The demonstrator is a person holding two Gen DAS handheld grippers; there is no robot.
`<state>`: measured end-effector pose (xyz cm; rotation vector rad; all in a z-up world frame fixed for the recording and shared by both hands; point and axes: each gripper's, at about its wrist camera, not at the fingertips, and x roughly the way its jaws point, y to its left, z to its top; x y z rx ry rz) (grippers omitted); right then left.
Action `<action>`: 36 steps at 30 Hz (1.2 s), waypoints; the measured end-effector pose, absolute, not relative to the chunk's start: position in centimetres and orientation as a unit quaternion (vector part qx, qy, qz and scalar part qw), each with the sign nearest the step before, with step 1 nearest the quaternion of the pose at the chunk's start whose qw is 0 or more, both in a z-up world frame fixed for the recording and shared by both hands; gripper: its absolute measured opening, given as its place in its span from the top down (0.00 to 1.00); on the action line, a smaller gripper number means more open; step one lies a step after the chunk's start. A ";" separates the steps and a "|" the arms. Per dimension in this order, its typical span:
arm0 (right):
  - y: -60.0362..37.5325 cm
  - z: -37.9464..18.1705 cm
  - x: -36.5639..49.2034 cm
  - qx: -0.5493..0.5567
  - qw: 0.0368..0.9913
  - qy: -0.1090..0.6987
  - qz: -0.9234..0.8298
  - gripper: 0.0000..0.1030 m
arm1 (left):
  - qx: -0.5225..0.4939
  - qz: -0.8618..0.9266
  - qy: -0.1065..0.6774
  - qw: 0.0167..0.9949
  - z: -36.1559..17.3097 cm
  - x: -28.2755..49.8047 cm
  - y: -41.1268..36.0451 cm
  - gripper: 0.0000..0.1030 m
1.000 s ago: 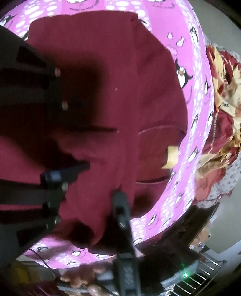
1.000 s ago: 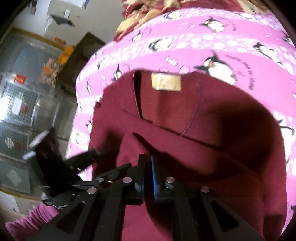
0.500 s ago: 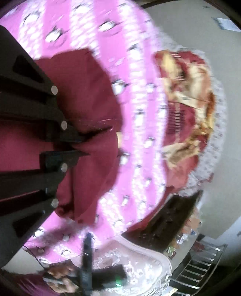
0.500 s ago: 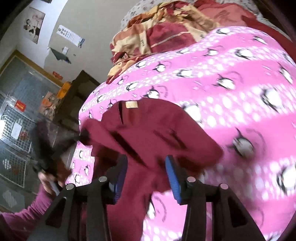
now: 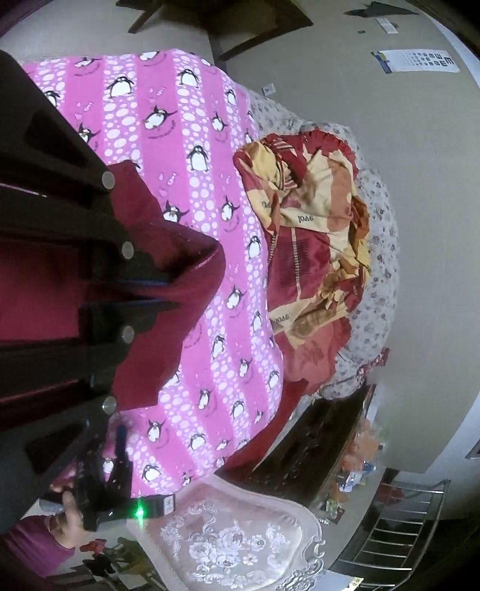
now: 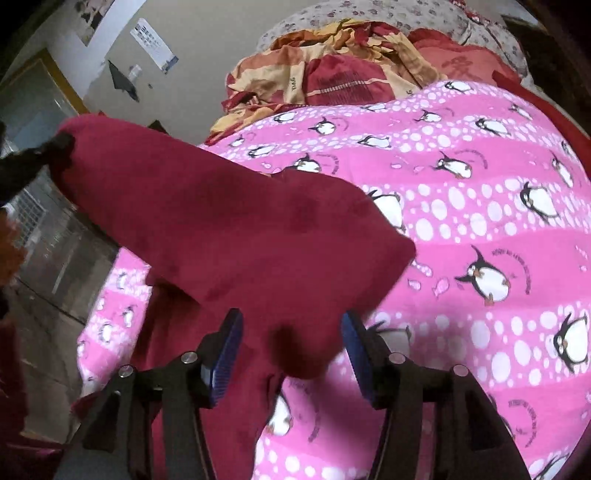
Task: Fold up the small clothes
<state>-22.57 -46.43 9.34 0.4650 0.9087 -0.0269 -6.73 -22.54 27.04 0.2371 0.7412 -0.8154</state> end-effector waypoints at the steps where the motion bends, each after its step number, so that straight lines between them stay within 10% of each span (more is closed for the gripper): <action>1: -46.9 8.8 -22.1 0.232 0.867 0.439 -0.030 0.41 | 0.113 -0.384 0.353 0.846 26.9 -6.7 -22.4 0.94; 11: -53.1 2.4 -18.8 0.405 0.811 0.414 -0.081 0.35 | 0.113 -0.377 0.362 0.845 25.9 -6.4 -22.0 0.94; 13: -52.9 2.9 -18.4 0.389 0.821 0.410 -0.081 0.81 | 0.112 -0.375 0.365 0.845 25.7 -6.1 -21.9 0.94; 16: -52.6 4.9 -18.2 0.345 0.845 0.398 -0.090 0.88 | 0.109 -0.369 0.371 0.845 24.9 -5.4 -21.7 0.94; 32: -54.5 4.3 -17.0 0.269 0.846 0.432 -0.157 0.89 | 0.068 -0.286 0.488 0.822 7.2 -0.2 -19.1 0.94; 36: -54.4 5.3 -18.9 0.306 0.840 0.426 -0.143 0.64 | 0.064 -0.282 0.490 0.823 6.5 0.2 -18.6 0.94</action>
